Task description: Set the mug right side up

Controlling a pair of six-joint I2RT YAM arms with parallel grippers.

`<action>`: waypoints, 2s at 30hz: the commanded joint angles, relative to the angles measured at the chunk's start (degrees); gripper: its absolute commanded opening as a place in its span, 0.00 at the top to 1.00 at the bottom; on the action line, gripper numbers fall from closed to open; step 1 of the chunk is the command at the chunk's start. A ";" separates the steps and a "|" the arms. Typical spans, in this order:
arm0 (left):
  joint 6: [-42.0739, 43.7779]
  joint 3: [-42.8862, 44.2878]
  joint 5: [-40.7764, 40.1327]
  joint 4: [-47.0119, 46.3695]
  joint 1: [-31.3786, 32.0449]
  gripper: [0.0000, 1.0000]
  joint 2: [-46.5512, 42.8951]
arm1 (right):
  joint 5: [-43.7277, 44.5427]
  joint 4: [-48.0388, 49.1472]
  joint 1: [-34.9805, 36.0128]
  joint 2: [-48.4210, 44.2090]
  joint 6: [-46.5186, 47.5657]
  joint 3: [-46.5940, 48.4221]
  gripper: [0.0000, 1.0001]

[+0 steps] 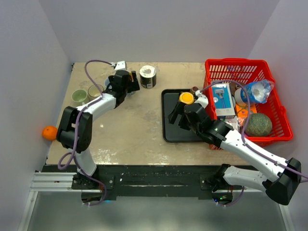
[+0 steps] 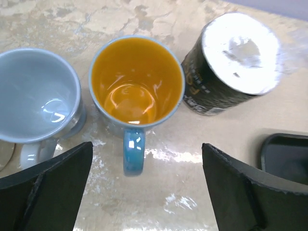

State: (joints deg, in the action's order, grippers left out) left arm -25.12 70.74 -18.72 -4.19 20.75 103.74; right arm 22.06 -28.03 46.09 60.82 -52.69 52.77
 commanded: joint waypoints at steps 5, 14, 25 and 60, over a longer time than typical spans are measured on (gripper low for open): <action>-2.47 -5.78 8.51 4.09 -0.10 0.01 -19.62 | 11.68 -7.38 -0.29 6.13 13.92 5.23 0.01; -5.11 -18.96 20.37 7.96 -0.19 0.01 -38.86 | 22.31 -8.36 -0.82 20.20 21.92 8.48 0.01; -3.09 -24.24 21.53 13.94 -0.19 0.01 -48.02 | 23.46 -4.93 -4.78 31.29 25.00 7.61 0.01; -3.79 -27.41 21.71 15.26 -0.19 0.01 -49.69 | 8.96 2.19 -7.68 26.45 25.44 0.40 0.43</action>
State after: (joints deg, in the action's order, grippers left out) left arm -28.95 43.24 2.37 12.12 20.73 54.63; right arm 30.55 -27.57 38.50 88.53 -26.17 52.27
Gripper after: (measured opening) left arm 0.992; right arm 0.609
